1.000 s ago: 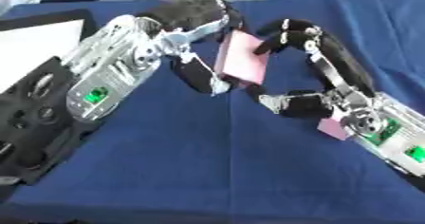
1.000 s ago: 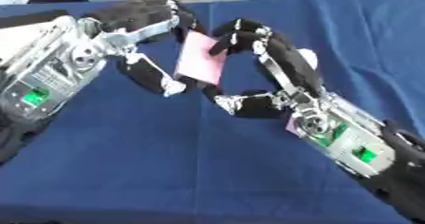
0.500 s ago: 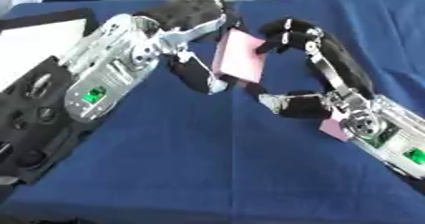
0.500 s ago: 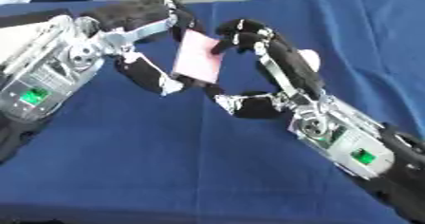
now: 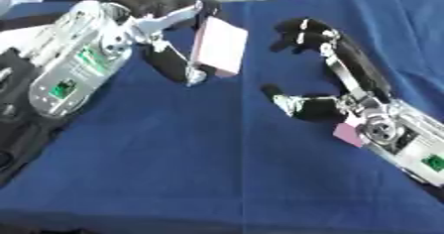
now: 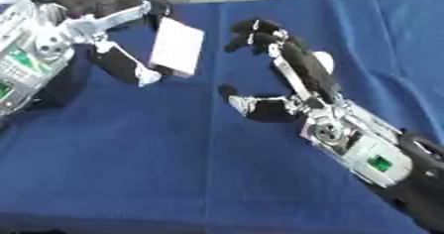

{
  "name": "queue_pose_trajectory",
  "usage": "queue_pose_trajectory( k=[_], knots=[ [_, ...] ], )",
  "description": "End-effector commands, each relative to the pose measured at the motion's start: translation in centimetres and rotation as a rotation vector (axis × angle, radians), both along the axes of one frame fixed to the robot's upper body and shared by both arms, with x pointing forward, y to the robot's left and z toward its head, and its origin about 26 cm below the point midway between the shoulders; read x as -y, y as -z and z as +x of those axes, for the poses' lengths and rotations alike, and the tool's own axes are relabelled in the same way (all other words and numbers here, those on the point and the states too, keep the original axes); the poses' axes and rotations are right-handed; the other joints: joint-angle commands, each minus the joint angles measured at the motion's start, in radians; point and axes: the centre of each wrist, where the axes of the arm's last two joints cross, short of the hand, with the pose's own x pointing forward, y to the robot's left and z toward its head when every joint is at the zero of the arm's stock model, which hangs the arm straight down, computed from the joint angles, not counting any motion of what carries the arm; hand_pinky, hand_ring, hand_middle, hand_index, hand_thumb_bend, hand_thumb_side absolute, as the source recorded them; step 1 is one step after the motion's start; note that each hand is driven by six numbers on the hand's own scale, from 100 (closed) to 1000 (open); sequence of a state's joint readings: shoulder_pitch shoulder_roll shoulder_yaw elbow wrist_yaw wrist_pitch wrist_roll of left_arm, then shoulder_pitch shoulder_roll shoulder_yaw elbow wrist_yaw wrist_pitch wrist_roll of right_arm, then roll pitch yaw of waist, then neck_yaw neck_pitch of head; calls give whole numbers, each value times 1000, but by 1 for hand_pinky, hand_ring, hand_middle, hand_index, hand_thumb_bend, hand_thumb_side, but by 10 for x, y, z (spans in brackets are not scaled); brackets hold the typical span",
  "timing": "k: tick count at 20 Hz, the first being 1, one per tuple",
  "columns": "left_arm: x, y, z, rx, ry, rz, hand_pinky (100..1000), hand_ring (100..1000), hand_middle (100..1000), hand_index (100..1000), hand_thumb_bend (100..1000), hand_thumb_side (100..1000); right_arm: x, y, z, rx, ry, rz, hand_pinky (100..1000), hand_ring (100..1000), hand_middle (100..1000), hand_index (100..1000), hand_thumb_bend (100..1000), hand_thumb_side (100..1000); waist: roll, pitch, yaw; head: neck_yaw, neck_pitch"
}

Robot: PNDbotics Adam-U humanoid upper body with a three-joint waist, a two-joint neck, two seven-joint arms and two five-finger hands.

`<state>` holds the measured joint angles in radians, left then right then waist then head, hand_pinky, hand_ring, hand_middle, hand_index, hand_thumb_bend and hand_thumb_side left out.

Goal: Pick up the objects with one hand, pass them to the other hand, and then place them into the box on the other side of the table.

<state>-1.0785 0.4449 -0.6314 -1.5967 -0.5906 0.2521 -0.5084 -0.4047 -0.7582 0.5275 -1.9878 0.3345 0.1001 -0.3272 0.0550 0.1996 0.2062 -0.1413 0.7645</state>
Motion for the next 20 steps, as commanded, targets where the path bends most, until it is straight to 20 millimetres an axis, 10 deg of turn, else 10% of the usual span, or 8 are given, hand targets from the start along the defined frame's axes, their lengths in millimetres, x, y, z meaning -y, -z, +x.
queue_pose_trajectory(
  k=[1,20],
  knots=[
    [-16,-23,-2,34,-35,-27,733,641,532,405,138,117,9,-10,1,33,22,-27,652,786,791,720,403,100,-2,-25,-1,7,6],
    [-115,-24,6,24,-333,-110,739,644,537,410,120,108,25,-6,-1,34,86,-18,661,783,793,719,397,100,-17,-16,-21,50,6]
  ],
)
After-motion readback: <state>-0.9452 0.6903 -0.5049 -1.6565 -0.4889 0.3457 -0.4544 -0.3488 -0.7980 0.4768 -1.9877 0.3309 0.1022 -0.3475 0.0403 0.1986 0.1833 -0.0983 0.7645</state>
